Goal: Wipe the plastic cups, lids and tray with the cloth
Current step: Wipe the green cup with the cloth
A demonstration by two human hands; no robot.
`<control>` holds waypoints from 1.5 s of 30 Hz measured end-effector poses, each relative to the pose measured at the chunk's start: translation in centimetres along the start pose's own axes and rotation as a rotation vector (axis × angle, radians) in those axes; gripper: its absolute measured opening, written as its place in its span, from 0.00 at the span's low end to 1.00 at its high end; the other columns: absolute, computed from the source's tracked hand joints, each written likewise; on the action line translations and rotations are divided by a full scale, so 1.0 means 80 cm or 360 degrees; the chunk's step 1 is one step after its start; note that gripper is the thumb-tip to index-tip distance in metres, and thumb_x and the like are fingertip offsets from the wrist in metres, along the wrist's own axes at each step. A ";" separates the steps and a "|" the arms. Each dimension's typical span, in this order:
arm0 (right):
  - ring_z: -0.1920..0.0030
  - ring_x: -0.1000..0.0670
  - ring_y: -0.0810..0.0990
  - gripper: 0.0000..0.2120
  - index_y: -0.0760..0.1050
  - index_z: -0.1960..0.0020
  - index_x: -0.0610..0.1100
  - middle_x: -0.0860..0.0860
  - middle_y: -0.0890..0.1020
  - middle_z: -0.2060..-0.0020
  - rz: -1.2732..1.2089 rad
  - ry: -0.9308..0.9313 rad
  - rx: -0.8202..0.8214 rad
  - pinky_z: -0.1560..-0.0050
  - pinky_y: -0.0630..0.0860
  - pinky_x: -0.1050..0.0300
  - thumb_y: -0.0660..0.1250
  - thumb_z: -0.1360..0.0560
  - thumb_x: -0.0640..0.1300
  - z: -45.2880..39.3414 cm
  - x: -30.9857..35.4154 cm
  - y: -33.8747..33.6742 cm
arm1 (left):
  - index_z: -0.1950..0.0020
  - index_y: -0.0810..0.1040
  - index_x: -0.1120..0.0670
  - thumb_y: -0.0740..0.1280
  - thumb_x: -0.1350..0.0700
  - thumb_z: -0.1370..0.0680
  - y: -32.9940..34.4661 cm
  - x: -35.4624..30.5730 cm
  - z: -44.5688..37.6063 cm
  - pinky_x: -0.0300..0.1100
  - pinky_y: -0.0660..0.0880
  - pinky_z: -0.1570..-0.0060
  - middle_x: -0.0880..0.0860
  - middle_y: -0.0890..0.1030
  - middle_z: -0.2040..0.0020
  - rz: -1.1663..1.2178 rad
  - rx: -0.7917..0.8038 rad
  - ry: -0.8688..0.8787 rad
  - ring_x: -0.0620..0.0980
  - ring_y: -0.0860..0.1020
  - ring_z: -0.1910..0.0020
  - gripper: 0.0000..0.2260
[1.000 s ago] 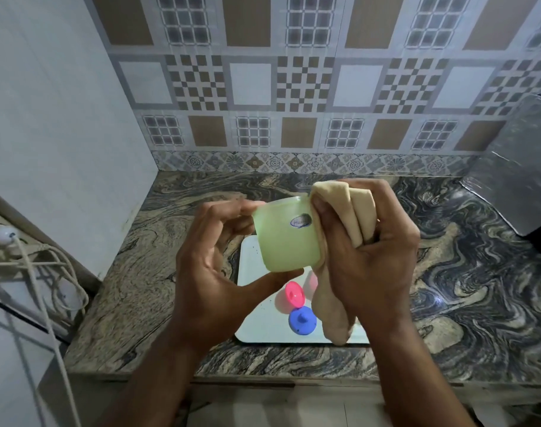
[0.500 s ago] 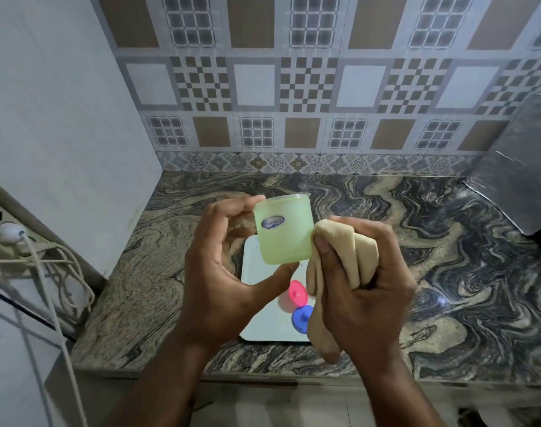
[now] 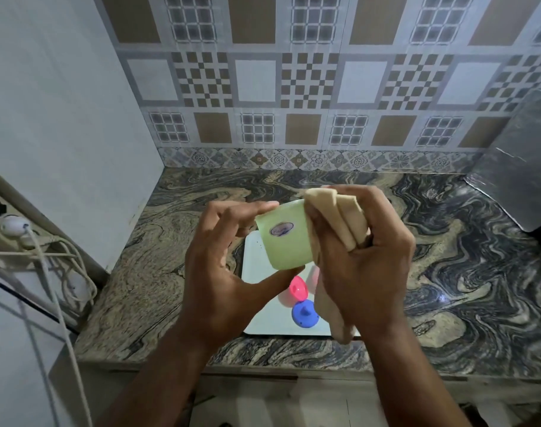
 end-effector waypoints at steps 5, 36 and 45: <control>0.63 0.59 0.80 0.07 0.78 0.51 0.49 0.58 0.82 0.60 -0.0323 0.0183 -0.0128 0.60 0.76 0.64 0.75 0.22 0.41 0.003 -0.005 -0.008 | 0.37 0.71 0.48 0.84 0.55 0.35 0.000 0.008 0.007 0.52 0.77 0.36 0.58 0.79 0.35 0.0510 -0.0122 -0.0232 0.56 0.81 0.38 0.32; 0.57 0.56 0.84 0.08 0.80 0.49 0.40 0.54 0.85 0.56 -0.0395 0.0128 -0.0067 0.55 0.79 0.63 0.76 0.25 0.42 0.019 0.015 0.004 | 0.32 0.67 0.54 0.84 0.50 0.34 0.008 0.013 0.003 0.44 0.81 0.47 0.57 0.85 0.41 0.1348 0.0331 -0.0802 0.52 0.83 0.44 0.38; 0.63 0.55 0.79 0.07 0.80 0.51 0.38 0.51 0.83 0.63 -0.0662 0.0497 0.0086 0.61 0.77 0.59 0.75 0.23 0.41 0.010 0.003 0.011 | 0.25 0.73 0.57 0.80 0.44 0.31 0.009 0.018 -0.006 0.41 0.80 0.50 0.60 0.82 0.34 0.2395 0.0268 -0.1292 0.52 0.83 0.47 0.39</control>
Point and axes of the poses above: each hand's wrist, its own z-axis away from the middle knuckle, its own y-axis out of the palm, x = y × z, the point moved 1 cm from there along -z, towards the middle knuckle
